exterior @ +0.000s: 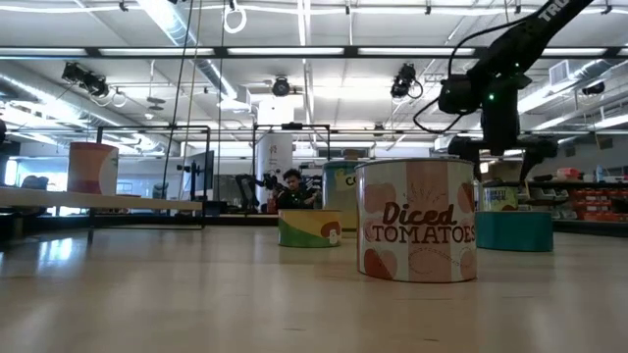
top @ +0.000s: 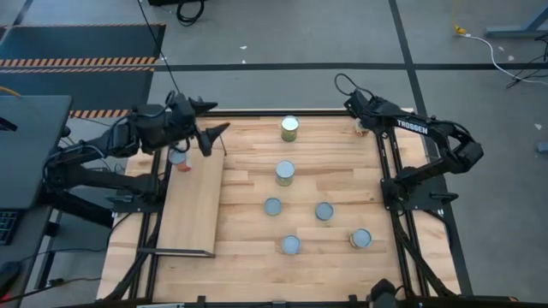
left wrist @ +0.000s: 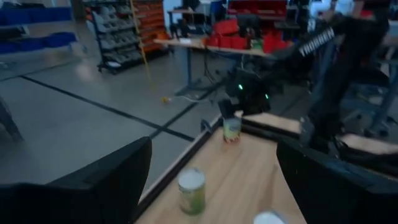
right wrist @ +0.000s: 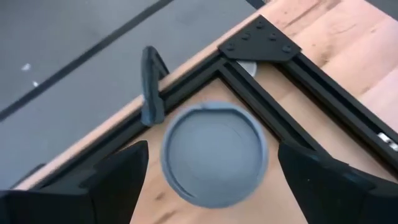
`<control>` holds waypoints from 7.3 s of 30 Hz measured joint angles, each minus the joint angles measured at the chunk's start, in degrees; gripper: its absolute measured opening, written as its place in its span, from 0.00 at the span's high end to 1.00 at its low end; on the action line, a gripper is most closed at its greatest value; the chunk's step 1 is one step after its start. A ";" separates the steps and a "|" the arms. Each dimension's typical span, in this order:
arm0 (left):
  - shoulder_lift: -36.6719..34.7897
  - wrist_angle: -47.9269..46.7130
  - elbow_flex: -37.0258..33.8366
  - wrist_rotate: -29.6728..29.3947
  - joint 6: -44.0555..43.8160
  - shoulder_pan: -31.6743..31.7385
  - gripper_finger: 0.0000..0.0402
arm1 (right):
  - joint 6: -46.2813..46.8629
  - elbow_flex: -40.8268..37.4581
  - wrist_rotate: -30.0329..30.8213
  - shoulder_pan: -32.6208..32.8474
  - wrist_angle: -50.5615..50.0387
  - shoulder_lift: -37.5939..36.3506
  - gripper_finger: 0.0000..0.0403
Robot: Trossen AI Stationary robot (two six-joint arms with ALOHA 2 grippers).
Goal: Pick and place cans onto a shelf
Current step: Put the canned spaghetti sauce on the shelf
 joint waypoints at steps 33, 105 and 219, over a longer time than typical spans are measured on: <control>0.00 1.75 0.00 -0.01 2.15 3.08 0.12 | -10.00 -0.12 -0.47 6.18 9.21 8.87 0.14; -9.47 0.30 0.02 8.35 -7.56 0.75 0.12 | -63.67 -1.40 -27.53 20.31 2.10 7.54 0.19; 18.50 -5.67 -28.35 10.38 -14.67 -16.36 0.12 | -56.22 34.05 -5.01 57.70 14.19 -0.13 0.07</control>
